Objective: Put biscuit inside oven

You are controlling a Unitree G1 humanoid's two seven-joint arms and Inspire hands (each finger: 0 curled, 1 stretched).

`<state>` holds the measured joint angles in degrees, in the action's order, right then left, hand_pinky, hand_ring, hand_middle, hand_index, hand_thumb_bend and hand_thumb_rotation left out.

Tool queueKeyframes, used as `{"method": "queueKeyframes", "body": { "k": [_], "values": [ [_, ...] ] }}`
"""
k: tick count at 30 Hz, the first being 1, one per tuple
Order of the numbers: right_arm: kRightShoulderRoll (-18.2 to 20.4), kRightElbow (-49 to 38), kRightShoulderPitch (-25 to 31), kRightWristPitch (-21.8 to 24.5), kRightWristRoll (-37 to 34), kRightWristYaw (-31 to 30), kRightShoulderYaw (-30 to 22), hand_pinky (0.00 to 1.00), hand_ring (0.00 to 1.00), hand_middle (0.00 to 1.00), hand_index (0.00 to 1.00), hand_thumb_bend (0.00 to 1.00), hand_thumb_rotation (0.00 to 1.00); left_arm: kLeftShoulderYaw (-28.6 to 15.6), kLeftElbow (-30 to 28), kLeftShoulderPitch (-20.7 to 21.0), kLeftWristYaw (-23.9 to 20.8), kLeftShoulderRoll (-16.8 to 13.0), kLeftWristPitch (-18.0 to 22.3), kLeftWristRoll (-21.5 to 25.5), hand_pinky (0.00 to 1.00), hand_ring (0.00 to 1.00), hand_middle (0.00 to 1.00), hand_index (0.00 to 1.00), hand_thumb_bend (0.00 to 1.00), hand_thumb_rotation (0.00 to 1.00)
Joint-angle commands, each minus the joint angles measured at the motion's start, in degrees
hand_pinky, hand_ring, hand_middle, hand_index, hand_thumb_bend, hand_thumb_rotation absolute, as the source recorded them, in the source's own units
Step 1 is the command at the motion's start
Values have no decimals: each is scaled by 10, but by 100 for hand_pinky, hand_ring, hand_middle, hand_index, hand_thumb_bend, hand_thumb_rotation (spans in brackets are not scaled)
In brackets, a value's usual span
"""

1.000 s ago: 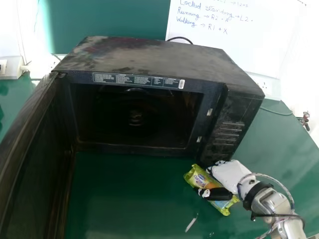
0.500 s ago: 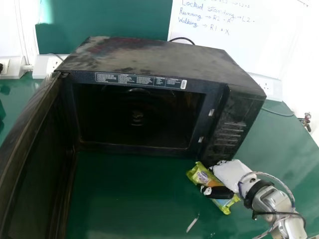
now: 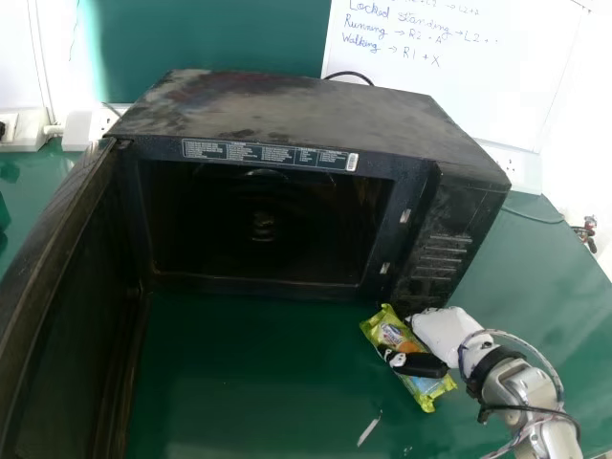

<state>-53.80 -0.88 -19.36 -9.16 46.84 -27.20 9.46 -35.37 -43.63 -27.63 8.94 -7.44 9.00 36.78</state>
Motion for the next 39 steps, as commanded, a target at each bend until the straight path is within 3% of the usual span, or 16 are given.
{"method": "queueKeyframes", "body": {
  "k": [1, 8, 9, 15, 23, 27, 31, 39],
  "values": [
    [6, 5, 12, 5, 0, -13, 10, 13, 21, 44, 49, 53, 0, -4, -6, -7, 3, -3, 6, 4, 97, 92, 91, 89, 94, 92],
    [15, -3, 6, 22, -12, -30, 7, 17, 25, 47, 48, 53, 0, -2, -6, -6, 0, -3, 4, 7, 97, 92, 91, 89, 94, 91],
    [17, -4, 6, 25, -18, -32, 4, 16, 25, 43, 50, 53, 0, -1, -7, -6, 0, -3, 4, 8, 97, 92, 91, 89, 94, 91],
    [30, -31, 6, 64, -40, -49, -8, 14, 22, 39, 50, 53, 0, -1, 0, -2, 2, -4, 5, 6, 98, 93, 92, 89, 94, 91],
    [38, -82, -2, 115, -72, -89, -26, 21, 29, 48, 46, 53, 0, 4, 1, 2, -4, -1, 3, -1, 98, 92, 91, 90, 94, 91],
    [54, -100, -7, 157, -92, -106, -36, 24, 30, 49, 46, 53, 0, 3, 6, 4, -1, -2, 4, -1, 98, 92, 90, 89, 94, 92],
    [68, -115, -13, 198, -90, -118, -32, 17, 24, 45, 48, 54, 0, 2, 12, 6, 1, -3, 4, 0, 98, 92, 90, 90, 94, 92],
    [108, -130, -37, 286, -106, -149, -30, 14, 22, 44, 48, 54, 0, 3, 19, 10, -1, -2, 5, -7, 98, 91, 90, 90, 94, 93]
  ]
}}
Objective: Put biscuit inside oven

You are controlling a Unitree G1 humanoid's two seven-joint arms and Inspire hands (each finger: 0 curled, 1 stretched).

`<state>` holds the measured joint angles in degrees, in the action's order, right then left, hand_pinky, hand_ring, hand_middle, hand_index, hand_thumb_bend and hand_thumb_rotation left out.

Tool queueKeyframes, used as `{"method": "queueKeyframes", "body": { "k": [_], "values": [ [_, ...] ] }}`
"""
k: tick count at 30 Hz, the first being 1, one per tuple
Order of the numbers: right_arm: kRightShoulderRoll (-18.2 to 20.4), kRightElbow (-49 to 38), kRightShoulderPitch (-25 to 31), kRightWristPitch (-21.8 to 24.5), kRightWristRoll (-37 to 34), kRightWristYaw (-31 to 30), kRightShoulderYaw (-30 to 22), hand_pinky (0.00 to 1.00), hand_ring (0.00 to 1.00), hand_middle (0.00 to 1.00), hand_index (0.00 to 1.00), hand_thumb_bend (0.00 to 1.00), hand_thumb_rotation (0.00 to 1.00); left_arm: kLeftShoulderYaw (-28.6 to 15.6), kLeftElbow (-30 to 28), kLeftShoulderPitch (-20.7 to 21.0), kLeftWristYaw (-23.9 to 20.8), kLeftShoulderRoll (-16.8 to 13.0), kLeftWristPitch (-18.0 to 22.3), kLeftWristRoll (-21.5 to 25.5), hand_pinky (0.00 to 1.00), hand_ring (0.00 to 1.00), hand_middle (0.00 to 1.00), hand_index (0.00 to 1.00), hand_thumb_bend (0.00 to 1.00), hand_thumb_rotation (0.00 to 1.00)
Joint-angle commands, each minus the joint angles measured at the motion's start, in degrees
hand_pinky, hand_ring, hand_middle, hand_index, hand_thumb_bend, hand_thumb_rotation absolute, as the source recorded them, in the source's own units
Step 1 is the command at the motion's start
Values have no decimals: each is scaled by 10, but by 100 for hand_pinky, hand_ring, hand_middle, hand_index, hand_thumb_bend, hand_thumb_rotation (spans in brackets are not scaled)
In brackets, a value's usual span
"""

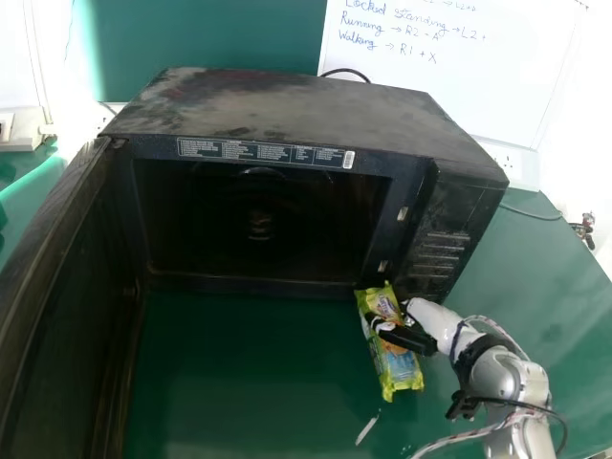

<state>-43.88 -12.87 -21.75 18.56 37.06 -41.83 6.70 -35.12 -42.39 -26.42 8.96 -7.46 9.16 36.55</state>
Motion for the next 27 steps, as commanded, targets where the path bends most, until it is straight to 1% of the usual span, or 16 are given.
{"method": "queueKeyframes", "body": {
  "k": [1, 4, 7, 10, 14, 17, 20, 23, 27],
  "values": [
    [11, -10, -16, 17, -9, -5, -1, 14, 21, 44, 48, 53, 0, 0, 9, -1, 1, -2, 4, -5, 98, 91, 89, 90, 94, 93],
    [19, -10, -19, 31, -15, -3, 1, 15, 23, 46, 48, 53, 0, 2, 11, 0, 4, -2, 5, -4, 98, 91, 90, 91, 94, 94],
    [28, -5, -22, 38, -29, 0, -1, 14, 22, 46, 47, 53, 0, 2, 12, 1, 4, -1, 5, -3, 99, 91, 90, 91, 94, 93],
    [39, 0, -28, 56, -45, 1, -3, 12, 19, 45, 48, 53, 0, 2, 12, 1, 4, -1, 5, -1, 99, 91, 91, 90, 94, 93],
    [52, 2, -31, 78, -52, 10, -1, 12, 19, 45, 48, 53, 0, 2, 12, 1, 2, -1, 4, -5, 98, 91, 90, 89, 94, 93],
    [62, 4, -32, 93, -62, 17, -2, 11, 18, 45, 48, 53, 0, 2, 12, 1, 2, -1, 4, -5, 98, 91, 90, 90, 94, 93],
    [78, 9, -35, 112, -80, 22, -6, 12, 19, 46, 48, 53, 0, 2, 15, 2, 3, -1, 6, -6, 97, 91, 91, 90, 94, 93],
    [96, 20, -45, 138, -110, 19, -10, 11, 18, 45, 47, 53, 0, 1, 18, 2, 7, -2, 9, -7, 97, 91, 91, 90, 94, 94],
    [123, 46, -58, 167, -184, 9, -36, 15, 20, 49, 46, 53, 0, 1, 21, 3, 10, -4, 10, -7, 96, 92, 91, 90, 95, 94]
  ]
}}
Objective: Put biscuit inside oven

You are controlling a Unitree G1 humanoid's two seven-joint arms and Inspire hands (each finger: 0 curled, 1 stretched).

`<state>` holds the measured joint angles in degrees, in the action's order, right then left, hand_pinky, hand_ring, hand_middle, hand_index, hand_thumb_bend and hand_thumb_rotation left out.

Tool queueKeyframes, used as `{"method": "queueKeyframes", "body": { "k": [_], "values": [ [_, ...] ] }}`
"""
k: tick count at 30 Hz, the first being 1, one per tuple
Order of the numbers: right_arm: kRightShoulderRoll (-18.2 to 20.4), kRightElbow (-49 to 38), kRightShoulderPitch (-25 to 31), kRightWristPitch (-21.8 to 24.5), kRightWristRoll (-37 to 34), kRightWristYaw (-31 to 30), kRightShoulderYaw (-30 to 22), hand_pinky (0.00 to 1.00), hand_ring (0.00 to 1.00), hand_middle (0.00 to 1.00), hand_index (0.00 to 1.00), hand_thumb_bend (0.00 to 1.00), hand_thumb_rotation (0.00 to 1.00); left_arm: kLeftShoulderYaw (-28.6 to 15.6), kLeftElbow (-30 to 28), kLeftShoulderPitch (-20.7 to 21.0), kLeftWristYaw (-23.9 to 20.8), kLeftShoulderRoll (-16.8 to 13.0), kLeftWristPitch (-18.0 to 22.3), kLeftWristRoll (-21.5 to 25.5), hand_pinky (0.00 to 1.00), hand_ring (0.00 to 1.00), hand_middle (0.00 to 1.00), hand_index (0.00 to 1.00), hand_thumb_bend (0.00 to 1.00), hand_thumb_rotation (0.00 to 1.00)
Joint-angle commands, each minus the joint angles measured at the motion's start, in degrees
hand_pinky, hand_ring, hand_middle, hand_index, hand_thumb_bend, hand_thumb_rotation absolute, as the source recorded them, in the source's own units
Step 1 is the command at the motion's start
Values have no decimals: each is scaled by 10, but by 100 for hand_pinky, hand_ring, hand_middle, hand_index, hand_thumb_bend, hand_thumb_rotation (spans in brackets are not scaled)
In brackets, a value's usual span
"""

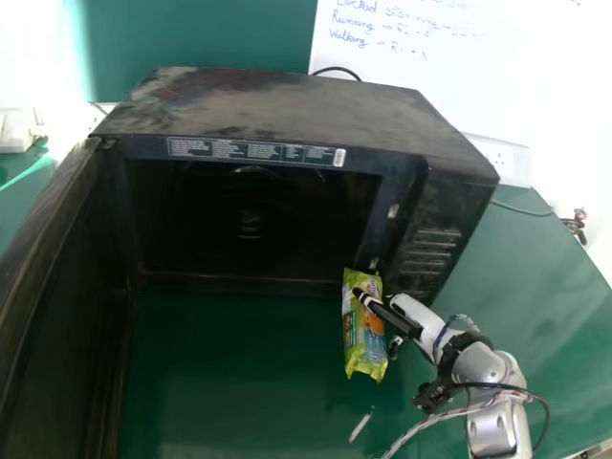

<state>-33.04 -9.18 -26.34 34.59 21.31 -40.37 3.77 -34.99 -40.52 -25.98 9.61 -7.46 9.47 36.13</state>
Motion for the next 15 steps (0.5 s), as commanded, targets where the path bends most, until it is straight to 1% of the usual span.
{"method": "queueKeyframes", "body": {
  "k": [1, 3, 6, 8, 12, 13, 15],
  "values": [
    [18, 16, -14, 10, -40, -5, -9, 19, 24, 50, 46, 53, 0, -1, 2, -2, 4, -4, 8, -4, 96, 92, 91, 91, 94, 94],
    [23, 28, -20, 20, -64, -5, -11, 21, 26, 50, 45, 53, 0, -1, 3, -2, 3, -3, 8, -7, 97, 92, 91, 91, 95, 94],
    [47, 51, -40, 82, -122, -11, -34, 12, 16, 48, 46, 53, 0, -1, 4, -3, 6, -2, 10, -8, 97, 92, 92, 91, 95, 94],
    [61, 66, -51, 112, -161, -10, -49, 11, 14, 48, 47, 53, 0, -1, 5, -3, 5, -1, 12, -12, 97, 92, 92, 91, 94, 94],
    [77, 82, -65, 137, -198, 6, -55, 16, 19, 48, 46, 53, 0, -1, 7, -2, 6, -2, 12, -8, 96, 92, 91, 91, 94, 94],
    [81, 85, -68, 143, -204, 10, -56, 16, 19, 48, 46, 53, 0, -1, 5, -3, 5, -2, 12, -10, 96, 92, 91, 91, 95, 94],
    [87, 91, -74, 151, -216, 20, -56, 12, 16, 48, 46, 53, 0, 0, 6, -3, 5, -1, 12, -11, 97, 92, 92, 91, 95, 94]
  ]
}}
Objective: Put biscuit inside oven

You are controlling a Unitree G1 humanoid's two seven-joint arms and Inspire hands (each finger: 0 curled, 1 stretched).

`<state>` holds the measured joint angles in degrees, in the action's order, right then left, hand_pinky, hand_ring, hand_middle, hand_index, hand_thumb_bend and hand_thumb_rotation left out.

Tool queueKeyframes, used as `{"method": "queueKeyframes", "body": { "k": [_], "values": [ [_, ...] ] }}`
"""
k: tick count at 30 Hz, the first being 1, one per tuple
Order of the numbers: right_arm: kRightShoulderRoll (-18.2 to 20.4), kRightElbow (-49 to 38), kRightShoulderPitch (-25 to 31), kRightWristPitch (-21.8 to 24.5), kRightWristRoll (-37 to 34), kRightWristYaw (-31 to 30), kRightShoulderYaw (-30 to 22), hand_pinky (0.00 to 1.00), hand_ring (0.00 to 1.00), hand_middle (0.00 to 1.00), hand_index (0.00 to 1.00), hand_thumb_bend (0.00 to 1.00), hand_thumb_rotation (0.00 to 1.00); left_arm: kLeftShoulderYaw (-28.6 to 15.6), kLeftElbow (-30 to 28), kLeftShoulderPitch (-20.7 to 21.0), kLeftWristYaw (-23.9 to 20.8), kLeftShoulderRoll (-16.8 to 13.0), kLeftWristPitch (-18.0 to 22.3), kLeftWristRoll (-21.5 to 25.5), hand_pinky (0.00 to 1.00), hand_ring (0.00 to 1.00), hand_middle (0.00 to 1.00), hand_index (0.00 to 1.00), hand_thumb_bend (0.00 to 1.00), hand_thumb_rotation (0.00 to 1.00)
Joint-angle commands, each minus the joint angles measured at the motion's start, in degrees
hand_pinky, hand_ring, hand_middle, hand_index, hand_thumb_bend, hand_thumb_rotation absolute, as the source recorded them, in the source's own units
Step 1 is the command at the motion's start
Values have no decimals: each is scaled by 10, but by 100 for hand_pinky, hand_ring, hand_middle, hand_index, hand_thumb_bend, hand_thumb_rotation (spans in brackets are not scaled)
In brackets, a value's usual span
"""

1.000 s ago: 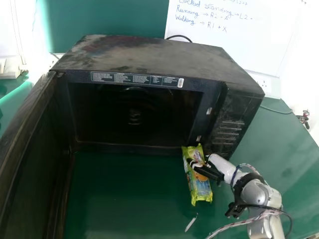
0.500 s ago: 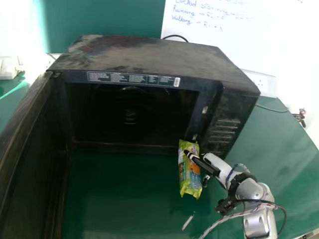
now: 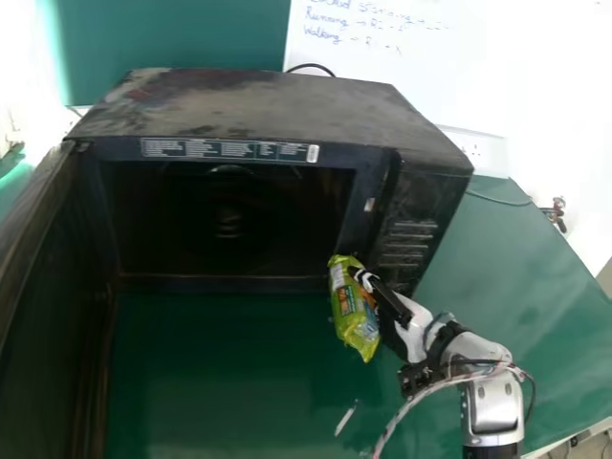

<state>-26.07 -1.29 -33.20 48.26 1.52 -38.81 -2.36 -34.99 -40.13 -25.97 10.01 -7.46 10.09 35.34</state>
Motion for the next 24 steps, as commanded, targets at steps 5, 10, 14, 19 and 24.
{"method": "queueKeyframes", "body": {
  "k": [5, 10, 14, 19, 24],
  "values": [
    [26, 27, -19, 25, -48, 21, 6, 11, 15, 48, 46, 53, 0, -3, 8, -2, 3, -3, 8, -6, 97, 92, 91, 91, 95, 95],
    [28, 37, -26, 25, -61, 36, 17, 12, 15, 48, 46, 53, 0, -4, 10, -1, 7, -5, 9, -4, 98, 92, 92, 91, 95, 95],
    [24, 39, -28, 26, -62, 40, 37, 14, 17, 47, 47, 53, 0, -4, 11, -2, 9, -5, 10, -3, 98, 92, 91, 90, 94, 96],
    [29, 43, -43, 37, -64, 45, 59, 17, 20, 47, 47, 53, 0, -2, 10, 0, 9, -2, 10, -4, 98, 92, 92, 90, 94, 96],
    [37, 49, -56, 25, -60, 52, 84, 16, 20, 48, 46, 53, 0, 0, 9, 0, 5, 0, 10, -12, 97, 92, 91, 90, 95, 95]
  ]
}}
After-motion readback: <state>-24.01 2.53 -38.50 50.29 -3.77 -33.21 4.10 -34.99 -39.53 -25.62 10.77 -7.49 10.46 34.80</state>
